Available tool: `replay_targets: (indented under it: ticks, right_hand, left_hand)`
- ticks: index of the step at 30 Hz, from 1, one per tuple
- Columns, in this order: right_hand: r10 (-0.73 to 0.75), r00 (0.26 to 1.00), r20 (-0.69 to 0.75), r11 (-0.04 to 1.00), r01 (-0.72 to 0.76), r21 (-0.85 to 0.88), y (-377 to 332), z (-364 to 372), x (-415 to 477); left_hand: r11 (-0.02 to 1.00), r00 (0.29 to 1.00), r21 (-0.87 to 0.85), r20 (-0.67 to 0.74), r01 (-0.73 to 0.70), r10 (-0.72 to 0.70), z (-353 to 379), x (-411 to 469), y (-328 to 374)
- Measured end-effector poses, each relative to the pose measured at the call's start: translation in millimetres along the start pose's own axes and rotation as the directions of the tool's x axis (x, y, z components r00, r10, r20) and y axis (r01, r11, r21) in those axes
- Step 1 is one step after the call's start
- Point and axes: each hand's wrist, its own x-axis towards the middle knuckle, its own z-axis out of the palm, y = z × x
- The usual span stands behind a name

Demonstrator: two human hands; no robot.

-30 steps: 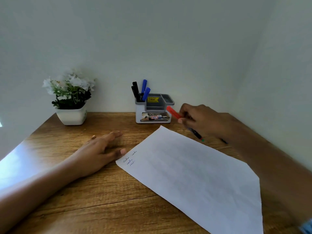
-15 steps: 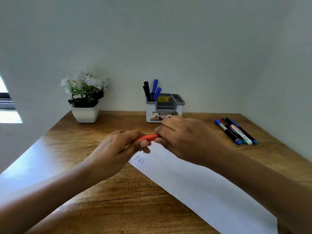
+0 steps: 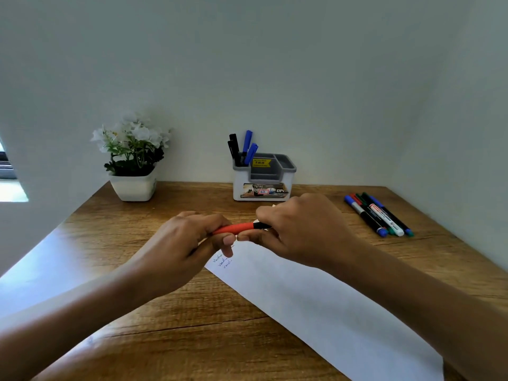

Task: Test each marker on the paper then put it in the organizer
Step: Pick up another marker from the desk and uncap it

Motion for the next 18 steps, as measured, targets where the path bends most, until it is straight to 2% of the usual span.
replay_targets:
  ticks: [2, 3, 6, 8, 10, 11, 12, 13, 14, 15, 16, 17, 18]
  right_hand:
    - [-0.002, 0.997, 0.078, 1.0, 0.004, -0.027, 2.3, -0.2, 0.4]
    - [0.01, 0.986, 0.166, 0.999, -0.002, -0.05, 2.3, -3.6, 0.9]
    - [0.091, 0.938, 0.333, 0.996, -0.081, -0.046, 7.1, -14.5, -0.8]
    - [0.163, 0.904, 0.395, 0.97, -0.219, 0.102, 17.5, -16.4, -2.8]
    - [0.2, 0.866, 0.458, 0.844, -0.39, 0.368, 29.9, -13.2, -4.4]
    - [0.198, 0.858, 0.475, 0.711, -0.459, 0.533, 34.5, -10.8, -5.4]
    - [0.209, 0.855, 0.474, 0.498, -0.51, 0.701, 36.8, -9.2, -5.6]
    - [0.23, 0.852, 0.47, 0.224, -0.517, 0.826, 37.7, -7.6, -5.2]
    - [0.24, 0.847, 0.474, -0.057, -0.475, 0.878, 36.8, -7.0, -5.0]
    - [0.234, 0.849, 0.474, -0.287, -0.406, 0.868, 34.3, -5.3, -5.4]
    - [0.218, 0.849, 0.481, -0.442, -0.354, 0.824, 30.2, -2.4, -6.0]
    - [0.207, 0.851, 0.483, -0.512, -0.327, 0.795, 26.2, 1.8, -7.3]
    - [0.222, 0.848, 0.482, -0.51, -0.32, 0.798, 21.5, 6.3, -7.4]
  left_hand:
    - [1.0, 1.0, 0.029, 0.001, -0.01, 0.01, 1.4, -0.2, 0.2]
    - [1.0, 1.0, 0.027, 0.004, -0.002, 0.001, 2.7, -0.5, 0.4]
    - [0.99, 0.991, -0.031, 0.006, 0.136, -0.136, 4.5, 0.4, -4.9]
    - [0.961, 0.964, -0.08, -0.006, 0.265, -0.267, 2.8, 2.6, -13.9]
    - [0.943, 0.948, -0.104, -0.014, 0.316, -0.319, 1.2, 3.7, -23.3]
    - [0.942, 0.947, -0.096, 0.004, 0.321, -0.323, 1.6, 3.7, -26.6]
    - [0.944, 0.947, -0.066, 0.032, 0.322, -0.321, 2.8, 3.5, -28.7]
    - [0.948, 0.946, -0.014, 0.067, 0.319, -0.317, 4.2, 2.9, -28.9]
    - [0.949, 0.943, 0.044, 0.101, 0.313, -0.316, 5.6, 2.4, -28.9]
    - [0.95, 0.942, 0.086, 0.132, 0.301, -0.31, 6.4, 2.3, -28.1]
    - [0.951, 0.941, 0.113, 0.154, 0.287, -0.302, 7.2, 2.4, -27.7]
    - [0.952, 0.941, 0.131, 0.166, 0.276, -0.296, 8.0, 2.5, -27.2]
    - [0.951, 0.939, 0.143, 0.173, 0.273, -0.296, 8.8, 2.8, -28.0]
